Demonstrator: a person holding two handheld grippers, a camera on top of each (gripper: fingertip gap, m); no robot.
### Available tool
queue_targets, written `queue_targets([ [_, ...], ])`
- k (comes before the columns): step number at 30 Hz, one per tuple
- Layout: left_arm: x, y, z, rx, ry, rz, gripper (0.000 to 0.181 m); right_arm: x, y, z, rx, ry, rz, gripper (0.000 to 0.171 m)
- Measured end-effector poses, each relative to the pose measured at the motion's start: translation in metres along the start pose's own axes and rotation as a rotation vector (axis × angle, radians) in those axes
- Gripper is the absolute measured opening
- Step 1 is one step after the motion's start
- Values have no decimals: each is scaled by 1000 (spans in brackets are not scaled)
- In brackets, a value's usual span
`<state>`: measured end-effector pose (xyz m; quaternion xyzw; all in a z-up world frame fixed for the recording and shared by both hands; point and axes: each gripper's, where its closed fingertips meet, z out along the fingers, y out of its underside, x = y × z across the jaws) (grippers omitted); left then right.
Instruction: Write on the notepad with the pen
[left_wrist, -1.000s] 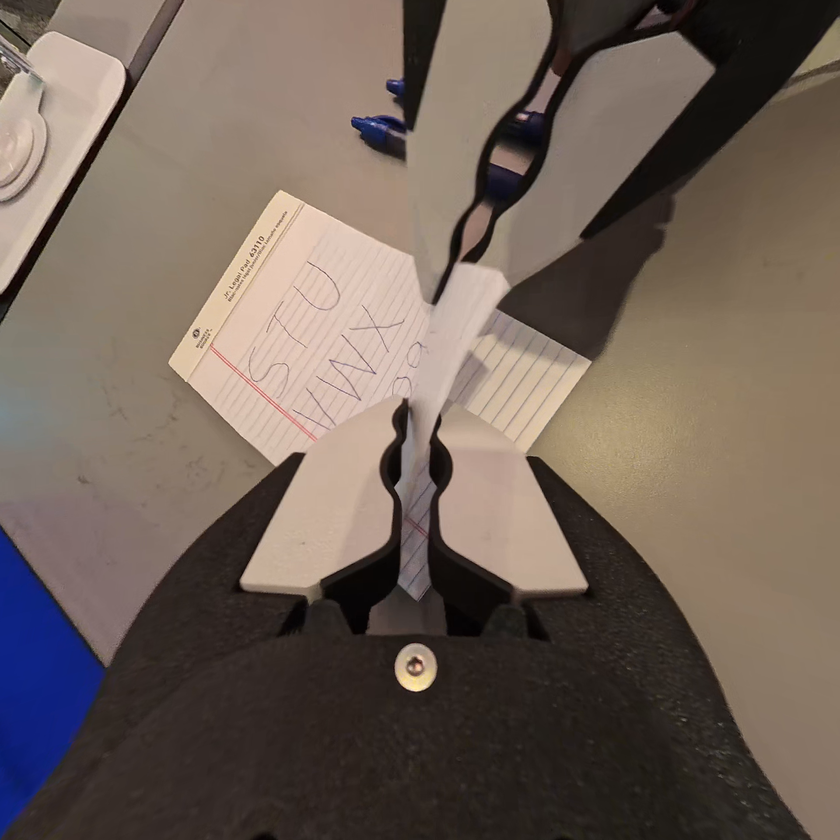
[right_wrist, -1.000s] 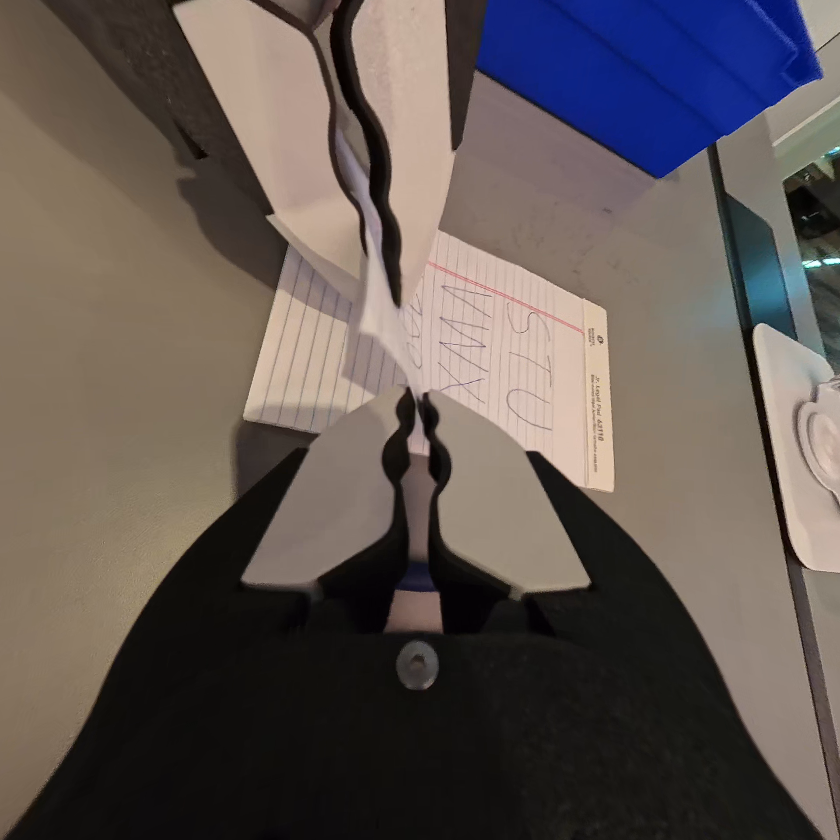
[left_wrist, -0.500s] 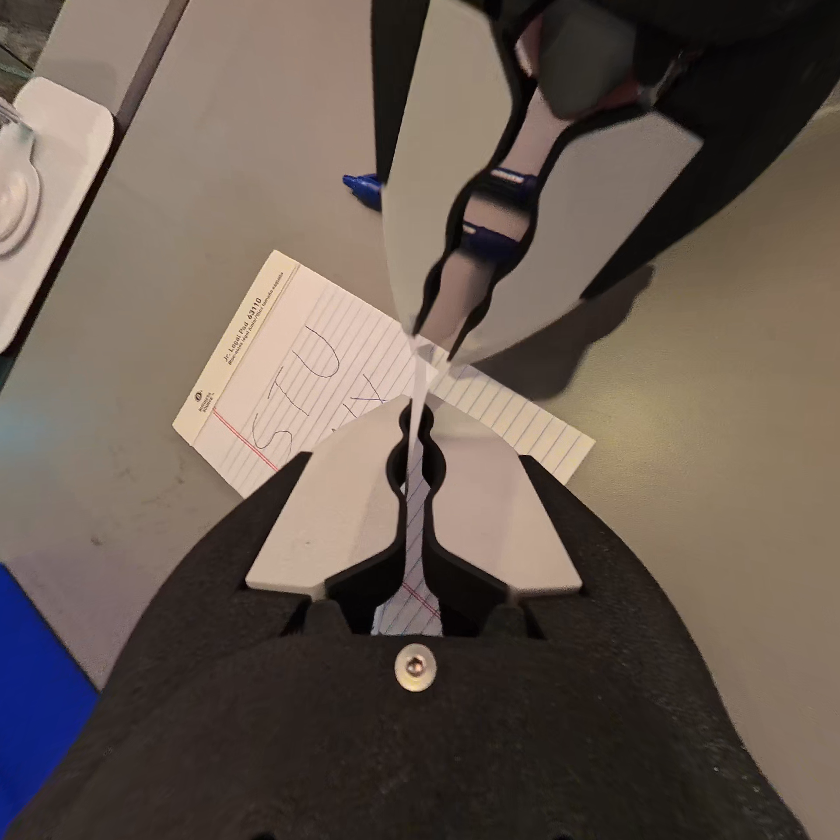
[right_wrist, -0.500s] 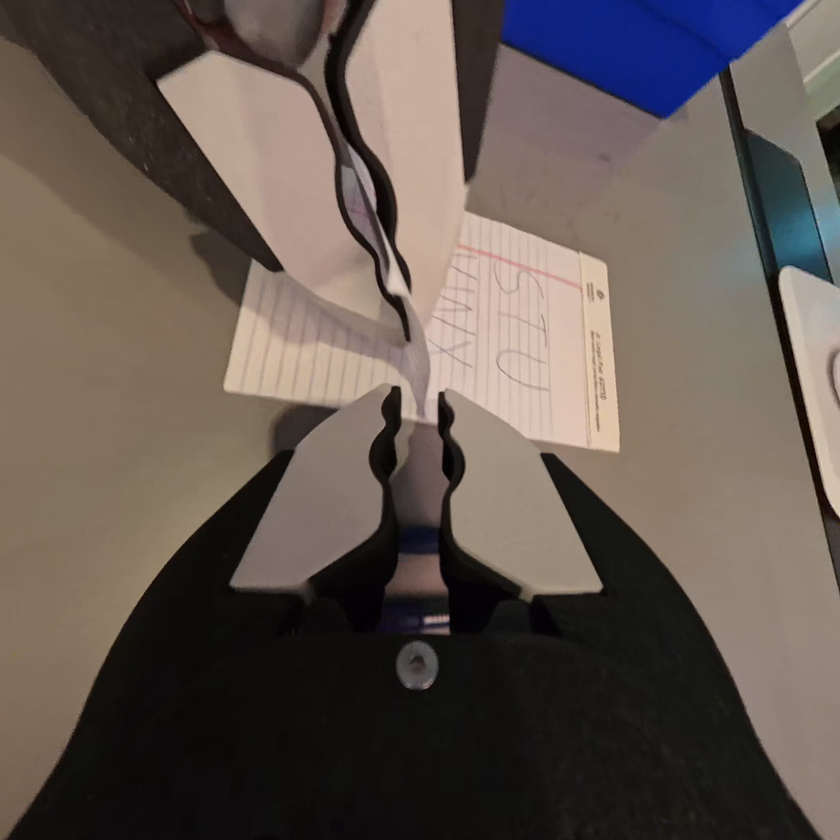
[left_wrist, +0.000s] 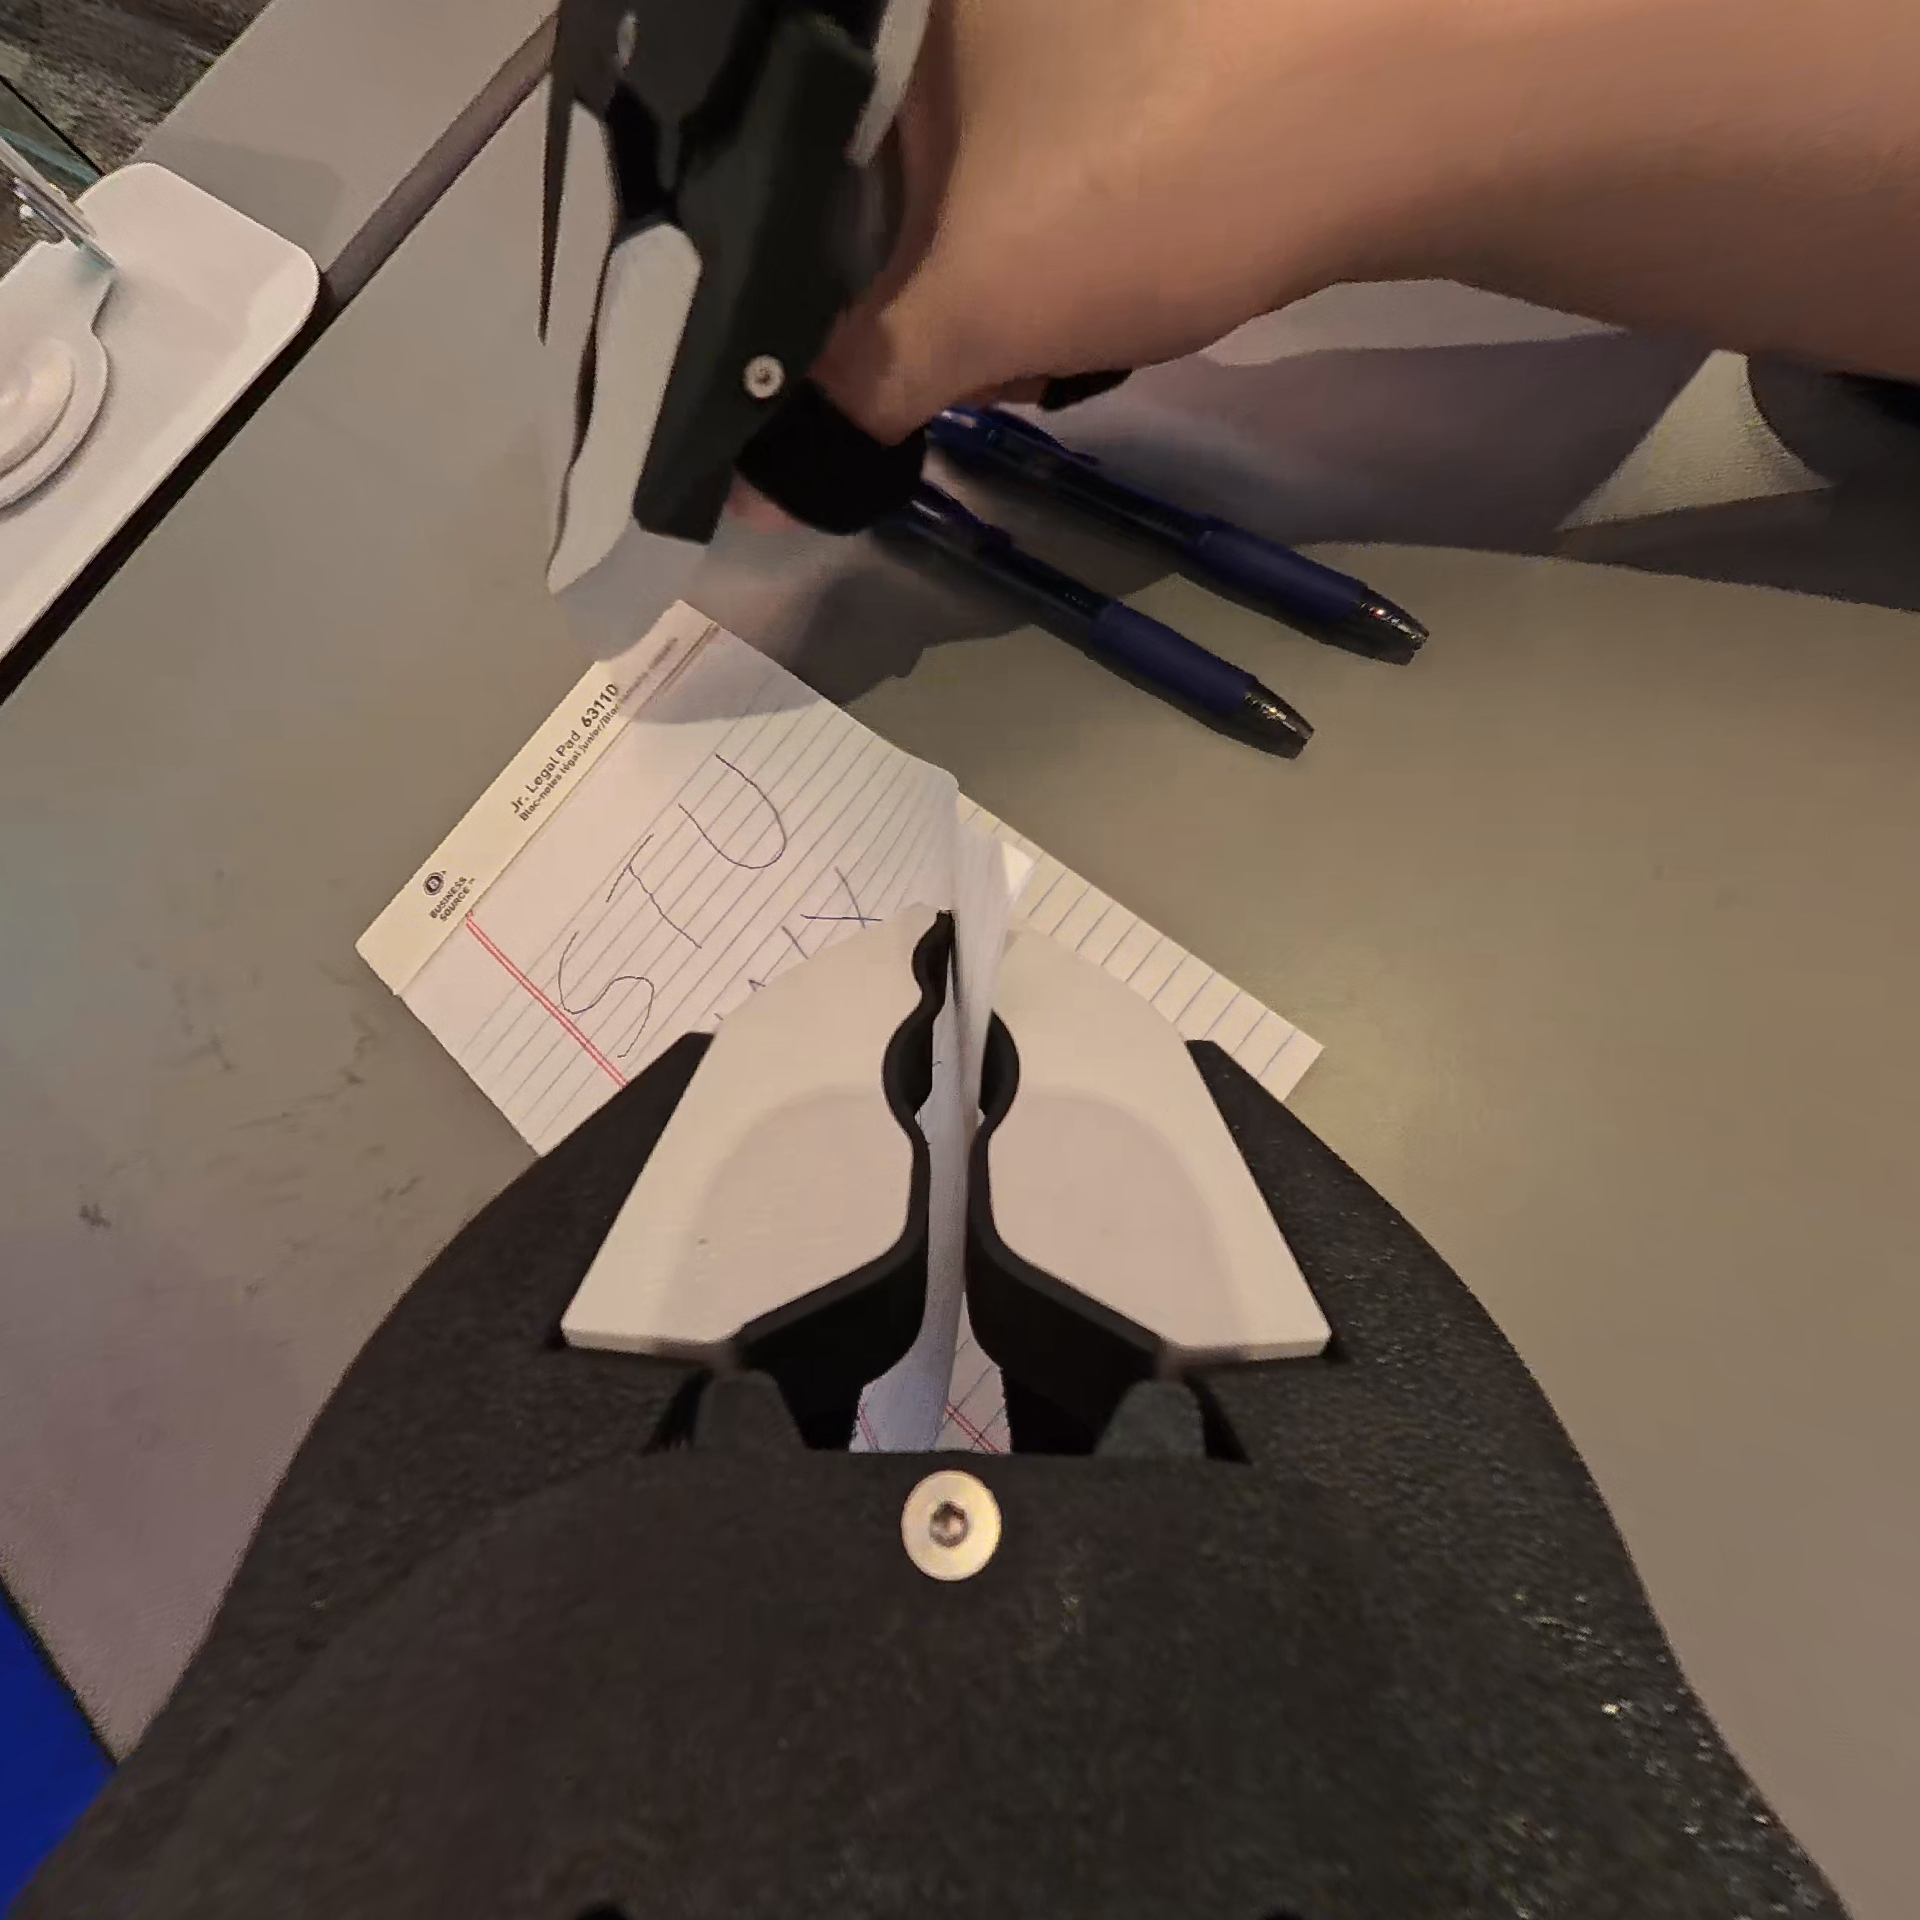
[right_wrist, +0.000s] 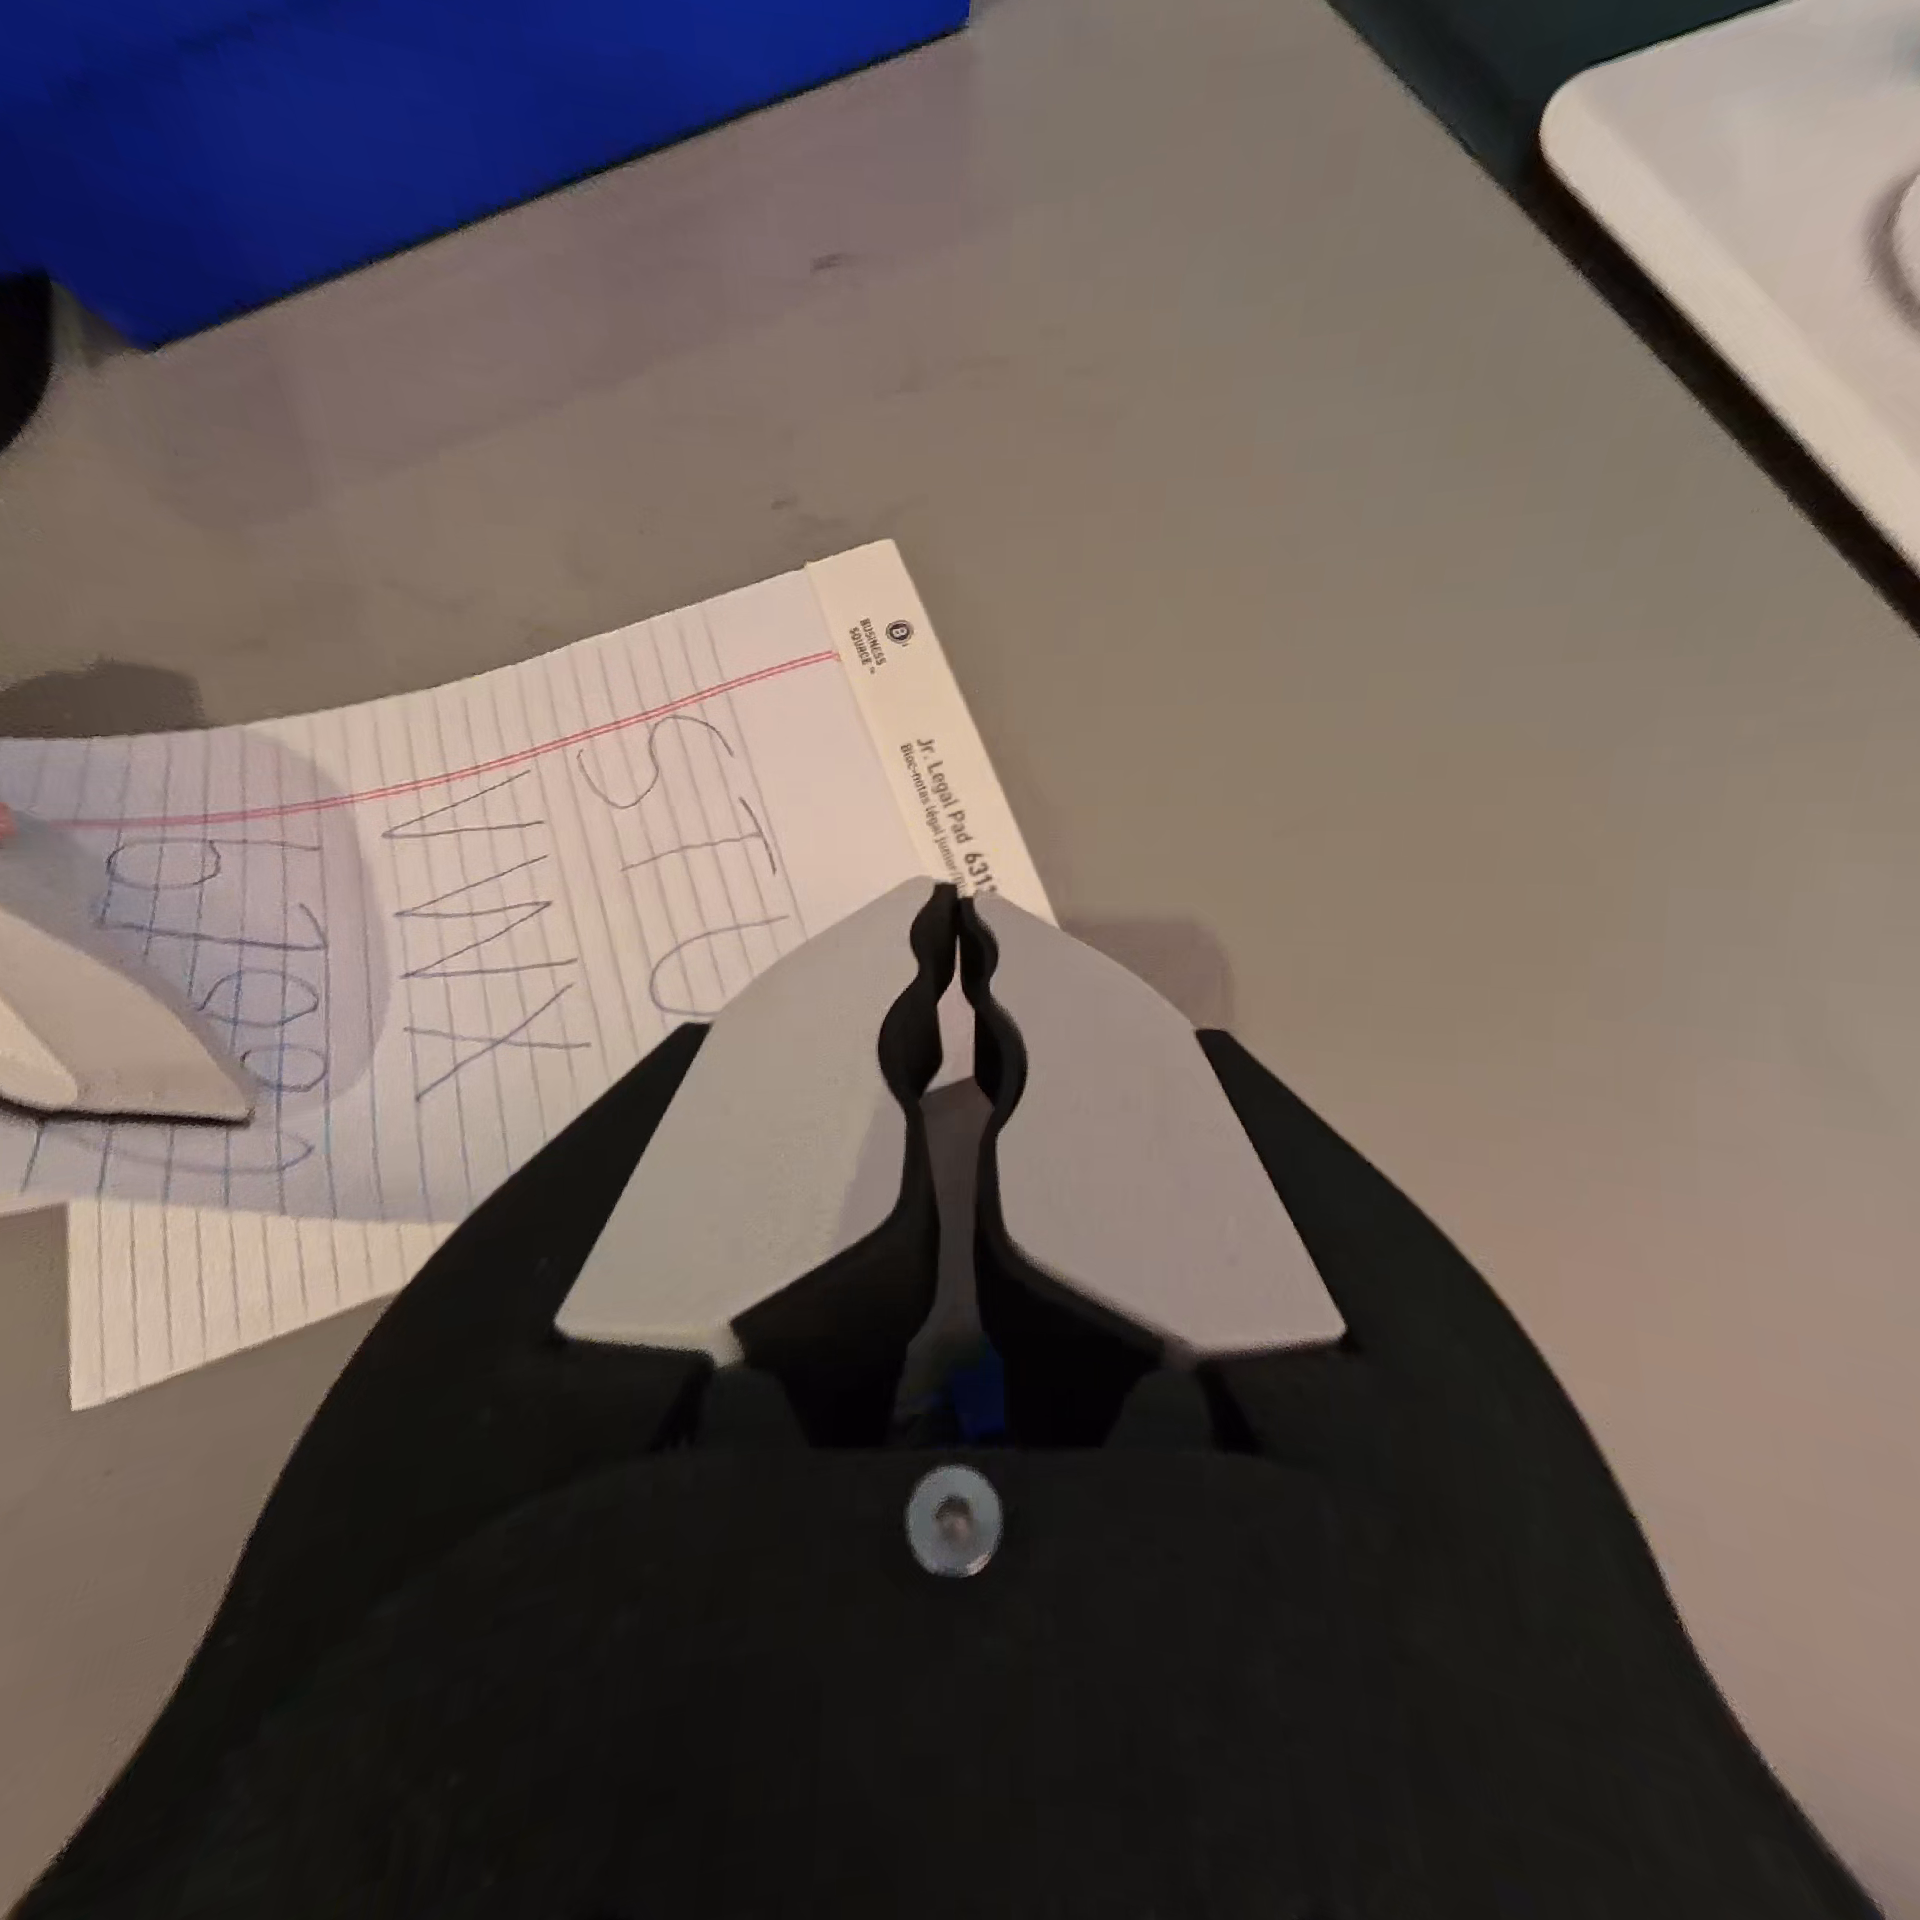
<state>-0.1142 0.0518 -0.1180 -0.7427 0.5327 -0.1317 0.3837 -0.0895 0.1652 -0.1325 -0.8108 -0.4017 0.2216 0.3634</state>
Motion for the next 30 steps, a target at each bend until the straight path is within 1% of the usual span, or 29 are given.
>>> queue_targets([
  [3,1,0,2,3,4,-2,0,10,3,7,-41,3,4,0],
  [6,-1,-1,2,13,0,-10,0,10,11,11,-95,-41,13,1],
  [10,-6,-2,-1,28,-8,-30,0,9,12,9,-115,-81,20,0],
  [16,-18,-13,-17,124,-13,-118,0,8,13,9,-111,-98,-42,0],
  [22,-33,-14,-23,153,-8,-187,0,8,13,9,-108,-93,-66,0],
  [30,-48,1,-24,151,-18,-261,0,8,13,9,-92,-123,-61,0],
])
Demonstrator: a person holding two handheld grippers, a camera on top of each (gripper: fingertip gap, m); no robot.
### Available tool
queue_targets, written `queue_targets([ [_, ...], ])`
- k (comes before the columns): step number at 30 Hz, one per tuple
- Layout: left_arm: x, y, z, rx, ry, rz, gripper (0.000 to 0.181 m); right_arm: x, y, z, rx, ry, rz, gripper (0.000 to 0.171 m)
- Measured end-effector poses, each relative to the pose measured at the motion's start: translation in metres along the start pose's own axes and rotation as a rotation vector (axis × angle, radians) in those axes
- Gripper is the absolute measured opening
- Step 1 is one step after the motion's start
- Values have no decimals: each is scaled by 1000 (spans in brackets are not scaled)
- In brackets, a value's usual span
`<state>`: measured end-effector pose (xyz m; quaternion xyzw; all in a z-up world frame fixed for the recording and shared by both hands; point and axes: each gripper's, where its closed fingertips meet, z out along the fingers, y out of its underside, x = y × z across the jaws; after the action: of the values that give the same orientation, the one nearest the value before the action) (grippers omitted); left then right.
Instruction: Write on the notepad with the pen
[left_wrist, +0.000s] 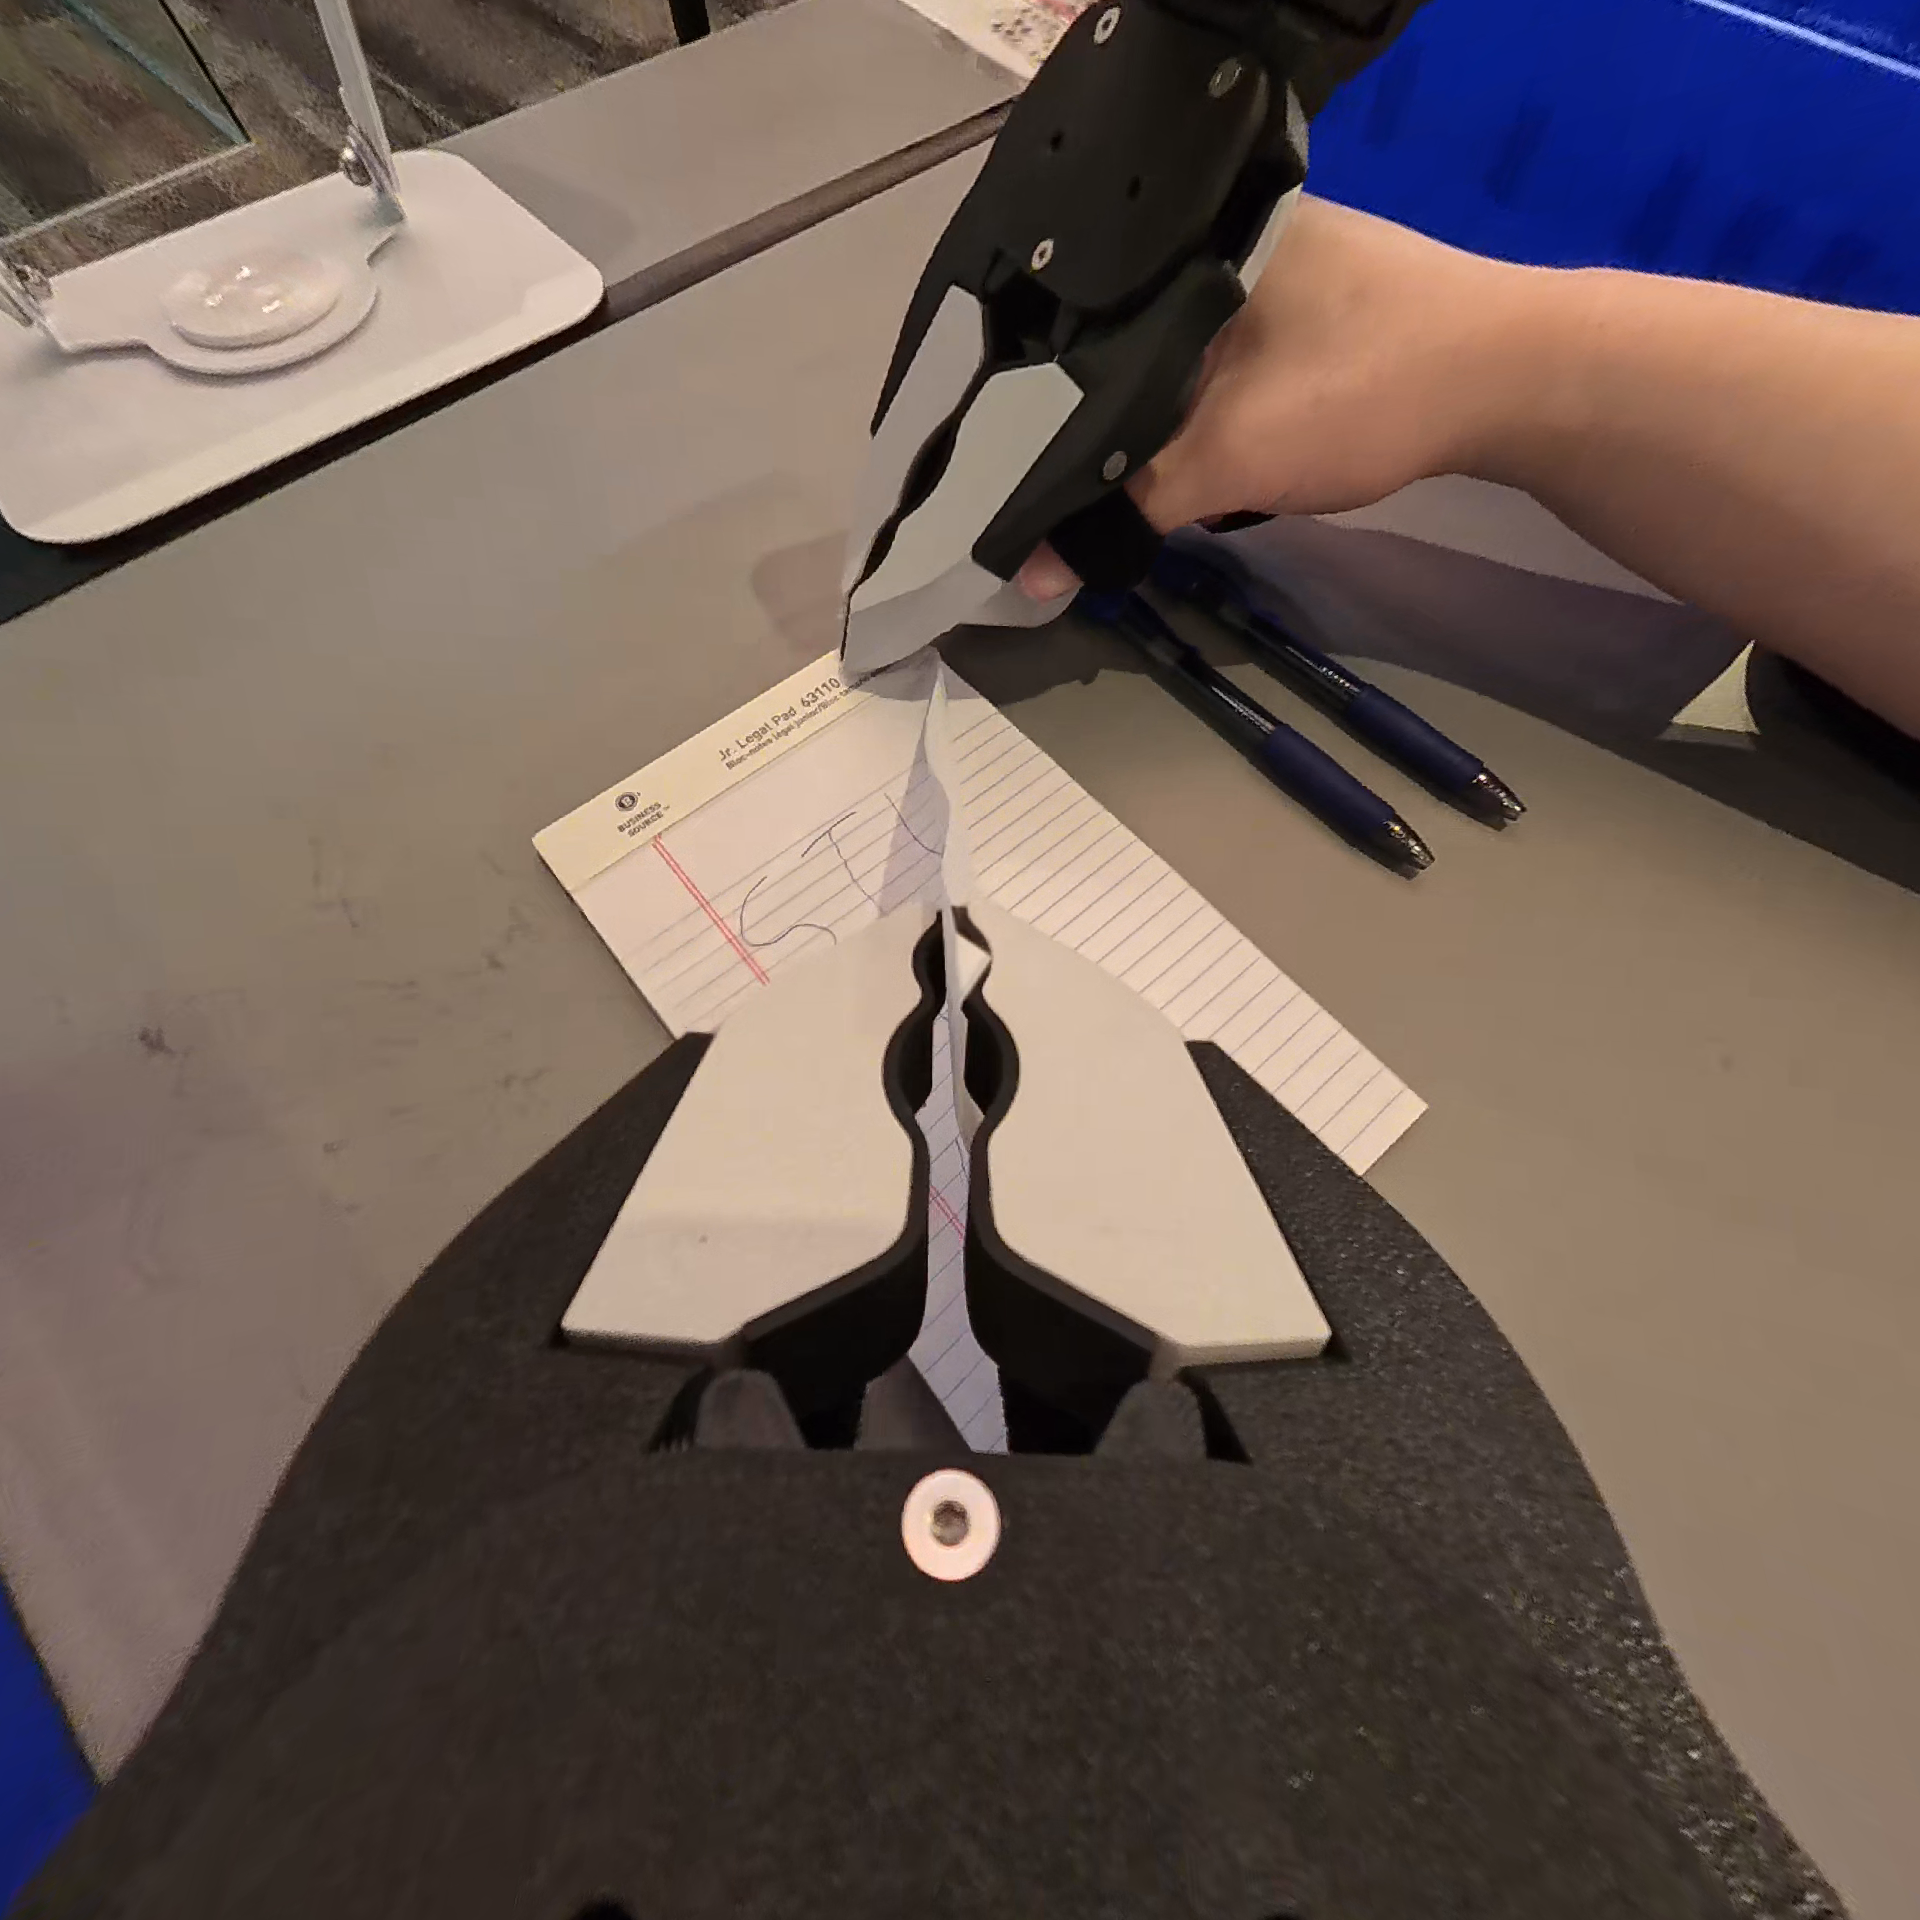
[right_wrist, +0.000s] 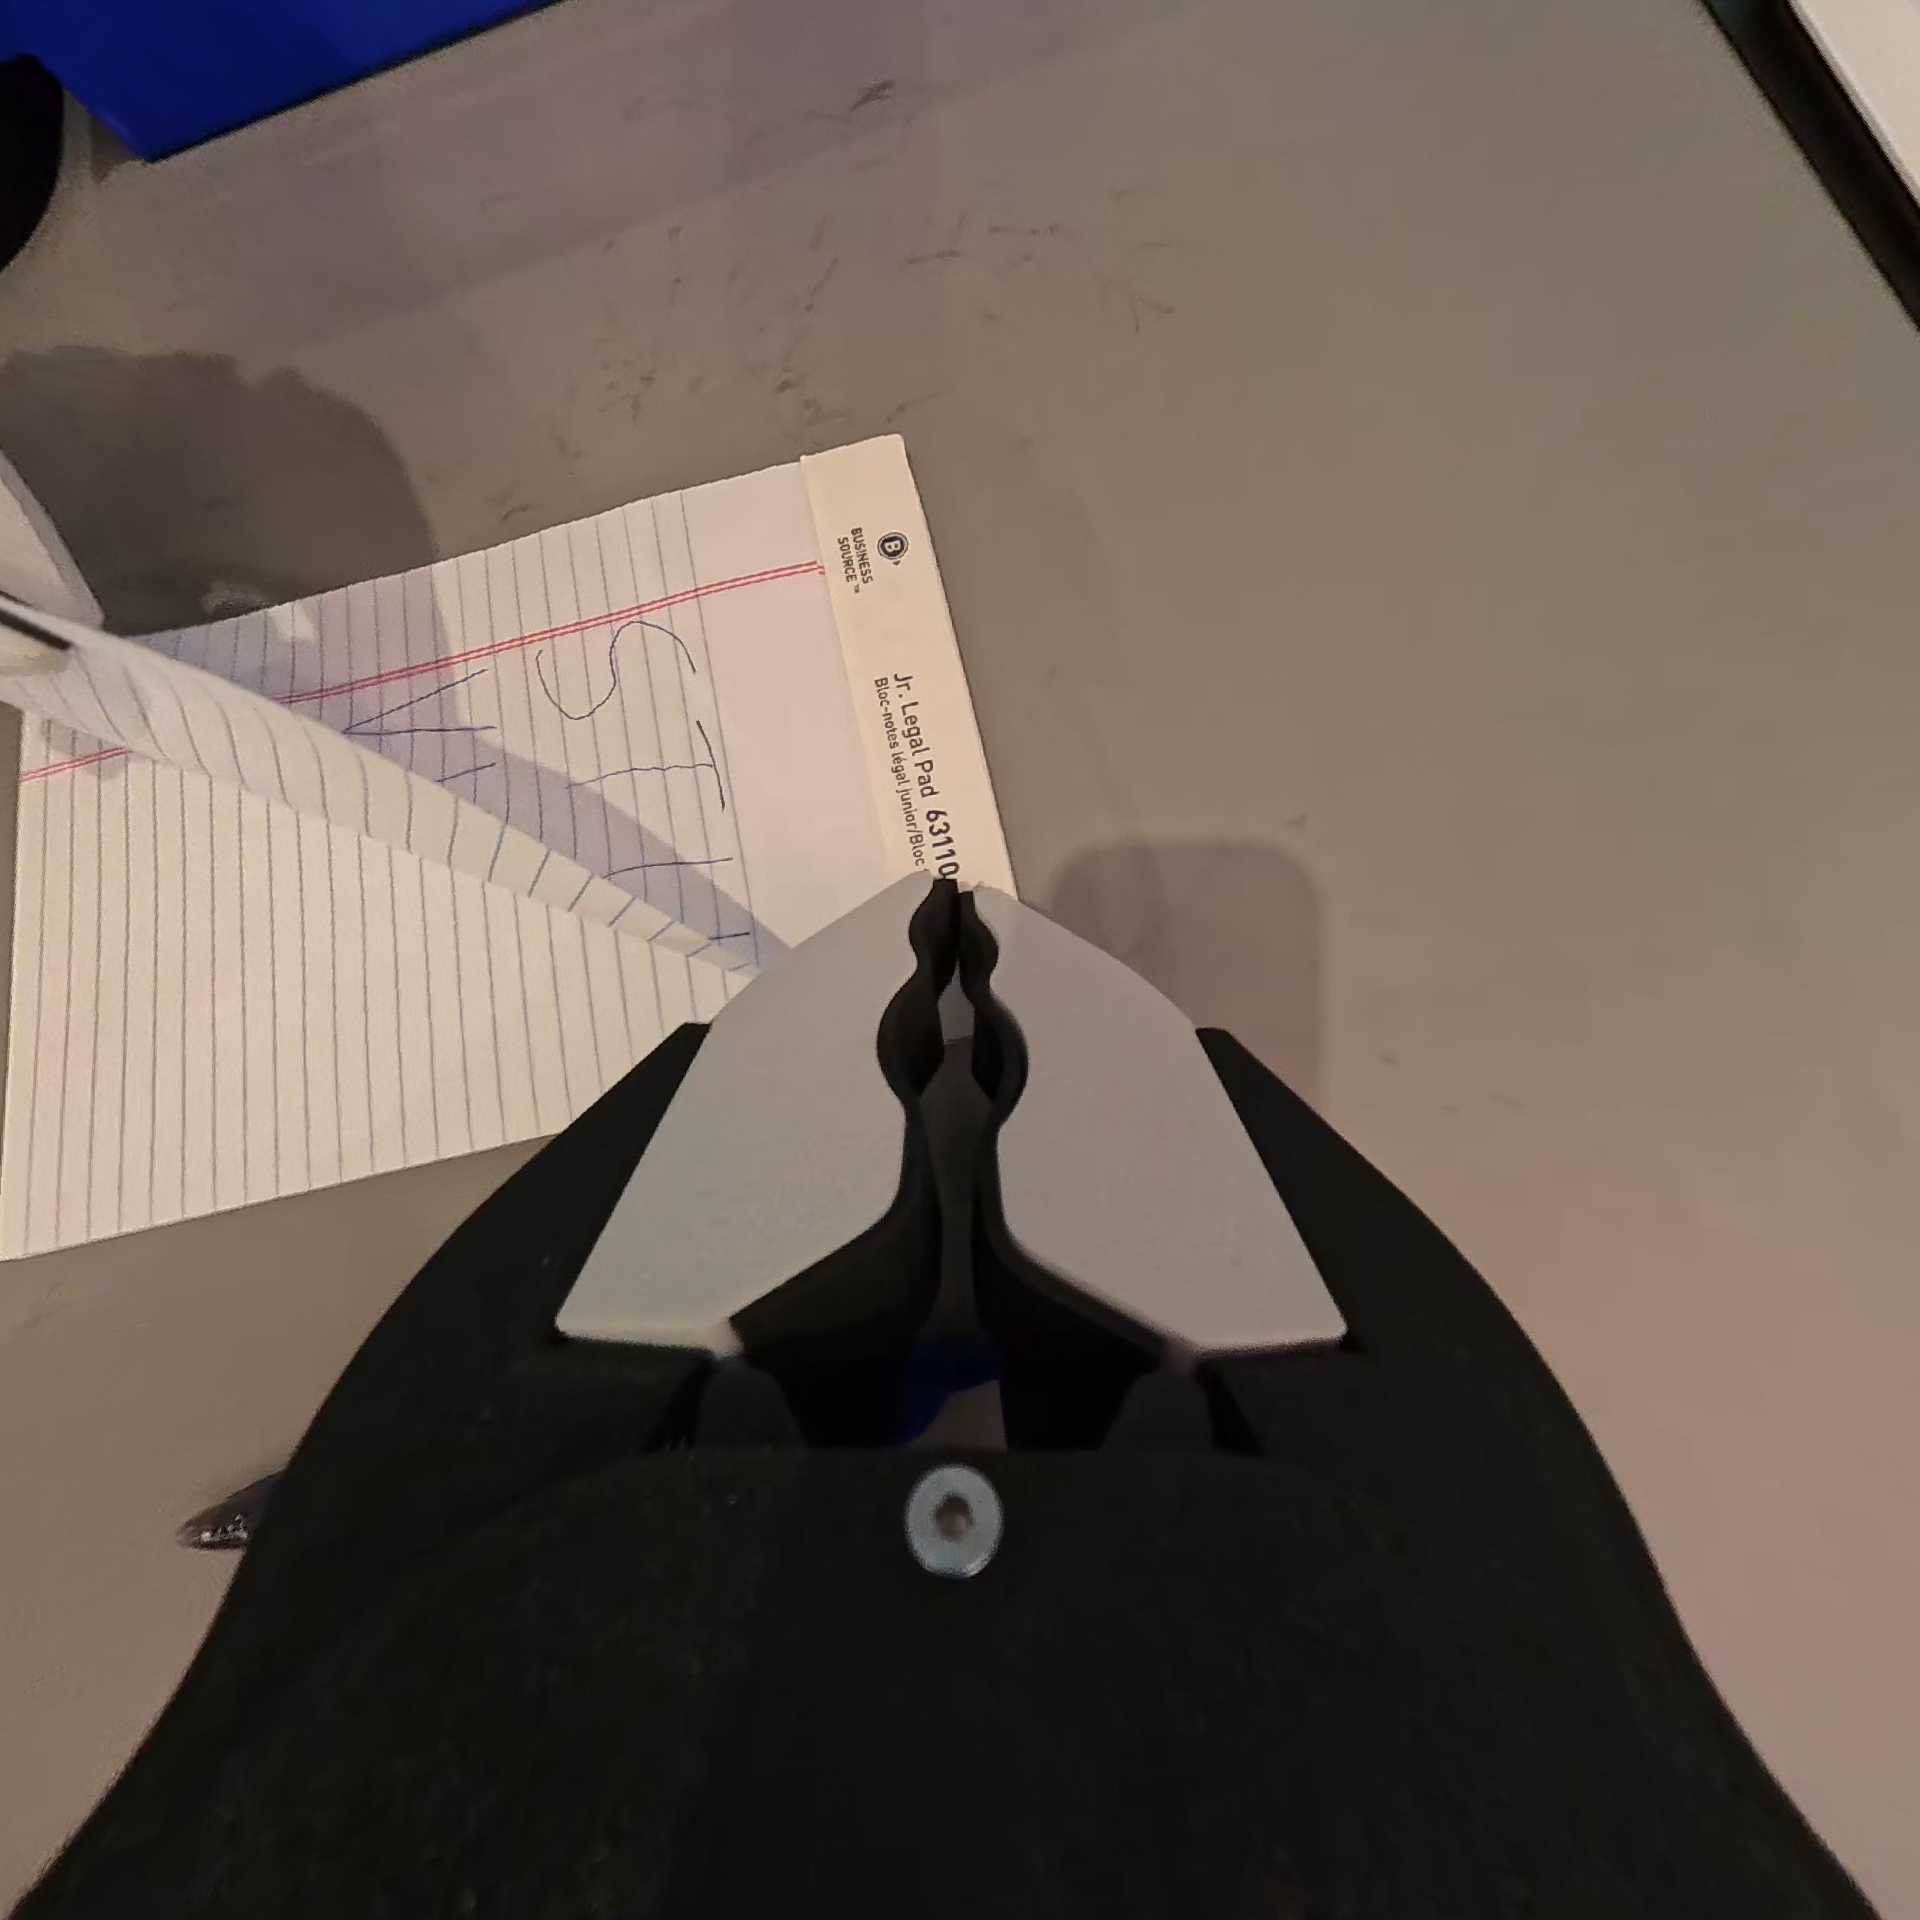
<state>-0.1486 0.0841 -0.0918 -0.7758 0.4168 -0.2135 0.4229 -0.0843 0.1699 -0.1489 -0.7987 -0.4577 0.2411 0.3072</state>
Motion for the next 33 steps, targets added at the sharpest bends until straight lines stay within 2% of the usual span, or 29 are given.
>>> queue_targets([
  [5,-2,4,0,-7,-2,0,0,0,0,0,4,2,-23,0],
  [9,2,8,6,-18,16,4,0,2,1,-3,-27,65,-122,0],
  [13,7,11,12,-34,35,12,0,-7,-12,-17,30,11,-100,0],
  [20,10,10,12,-31,37,24,0,-1,14,-11,-104,36,-97,1],
  [33,7,1,2,17,21,10,0,-1,14,-12,-107,49,-118,0],
])
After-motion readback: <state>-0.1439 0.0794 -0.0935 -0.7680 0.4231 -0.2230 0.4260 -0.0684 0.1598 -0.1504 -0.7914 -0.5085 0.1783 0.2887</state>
